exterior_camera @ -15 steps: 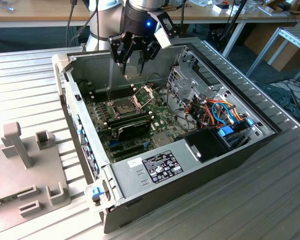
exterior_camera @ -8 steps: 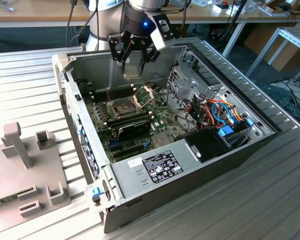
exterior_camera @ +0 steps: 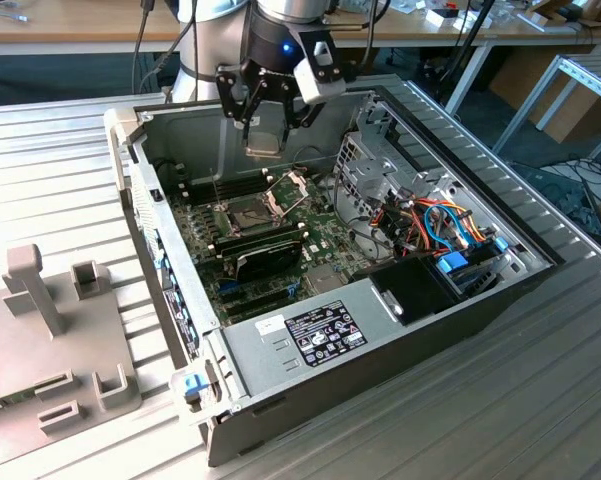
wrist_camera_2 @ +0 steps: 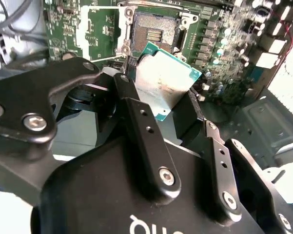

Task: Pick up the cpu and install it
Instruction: 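Place the cpu into insertion slot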

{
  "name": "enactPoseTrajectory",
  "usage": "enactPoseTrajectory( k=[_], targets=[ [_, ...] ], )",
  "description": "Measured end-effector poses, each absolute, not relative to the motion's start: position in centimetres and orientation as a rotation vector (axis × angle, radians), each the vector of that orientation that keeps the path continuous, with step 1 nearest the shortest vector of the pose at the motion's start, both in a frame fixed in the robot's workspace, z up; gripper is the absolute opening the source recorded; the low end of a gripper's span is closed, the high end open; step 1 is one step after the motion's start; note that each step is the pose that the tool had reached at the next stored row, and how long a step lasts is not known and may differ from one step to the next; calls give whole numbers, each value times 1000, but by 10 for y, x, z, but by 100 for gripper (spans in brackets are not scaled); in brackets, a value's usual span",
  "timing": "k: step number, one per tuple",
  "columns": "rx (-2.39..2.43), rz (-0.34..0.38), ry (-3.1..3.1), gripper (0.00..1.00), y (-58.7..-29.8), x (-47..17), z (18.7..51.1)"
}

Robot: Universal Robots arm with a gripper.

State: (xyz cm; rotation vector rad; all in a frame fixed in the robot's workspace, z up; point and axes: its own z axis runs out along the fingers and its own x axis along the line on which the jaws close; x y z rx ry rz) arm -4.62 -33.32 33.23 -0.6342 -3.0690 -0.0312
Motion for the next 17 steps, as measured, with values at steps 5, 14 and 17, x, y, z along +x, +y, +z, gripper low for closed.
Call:
enactPoseTrajectory(
  k=[5, 14, 17],
  targets=[
    [-801, -32, -3031, 55, -333, -46, 332],
    [-1093, -33, -2940, 55, -333, -46, 331],
    [-1182, -33, -2907, 55, -333, -46, 331]
  ],
)
